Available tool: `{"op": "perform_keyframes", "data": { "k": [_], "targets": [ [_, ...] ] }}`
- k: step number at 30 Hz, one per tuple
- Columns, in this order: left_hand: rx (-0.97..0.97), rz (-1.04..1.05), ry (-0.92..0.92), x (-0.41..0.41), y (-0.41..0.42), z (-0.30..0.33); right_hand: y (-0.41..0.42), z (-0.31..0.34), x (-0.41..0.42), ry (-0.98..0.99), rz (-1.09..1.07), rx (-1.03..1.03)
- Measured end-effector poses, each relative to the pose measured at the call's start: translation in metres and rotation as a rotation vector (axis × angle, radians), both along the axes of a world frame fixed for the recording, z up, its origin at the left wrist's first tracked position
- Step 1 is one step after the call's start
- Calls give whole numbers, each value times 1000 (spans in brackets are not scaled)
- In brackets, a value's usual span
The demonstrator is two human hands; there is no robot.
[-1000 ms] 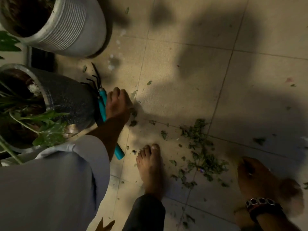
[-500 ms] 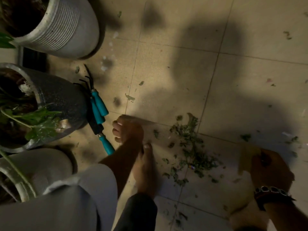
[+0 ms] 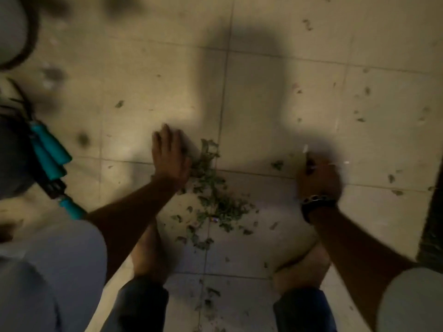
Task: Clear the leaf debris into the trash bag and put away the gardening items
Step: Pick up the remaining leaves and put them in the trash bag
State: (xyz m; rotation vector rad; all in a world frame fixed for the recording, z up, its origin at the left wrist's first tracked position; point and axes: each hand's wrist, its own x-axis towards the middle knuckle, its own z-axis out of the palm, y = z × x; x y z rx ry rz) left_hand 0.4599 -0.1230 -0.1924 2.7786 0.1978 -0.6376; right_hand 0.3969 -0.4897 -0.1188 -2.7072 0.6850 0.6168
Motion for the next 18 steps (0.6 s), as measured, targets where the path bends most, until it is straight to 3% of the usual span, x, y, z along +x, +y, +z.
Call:
{"op": "perform_keyframes", "data": {
  "k": [3,5,7,9,11,13,15,18],
  "targets": [
    [-207,-399,24,-31,-31,11,95,11,13,72,169,186],
    [-210,-443,-39,-14,-24,7,86,11,13,69,206,207],
    [-40,-200,-143,23,-1,5,37,12,25,-24,48,118],
    [166,125,-76,52,29,0,-15,8,50,-191,-49,-49],
    [199,270,58,78,56,0,-79,9,72,-227,-192,-201],
    [148,284,119,91,65,2,-122,12,96,-155,-271,-307],
    [152,160,96,85,46,3,-123,1,114,-110,-272,-320],
    [77,-187,112,45,-12,1,-54,-18,106,-188,71,-167]
  ]
}}
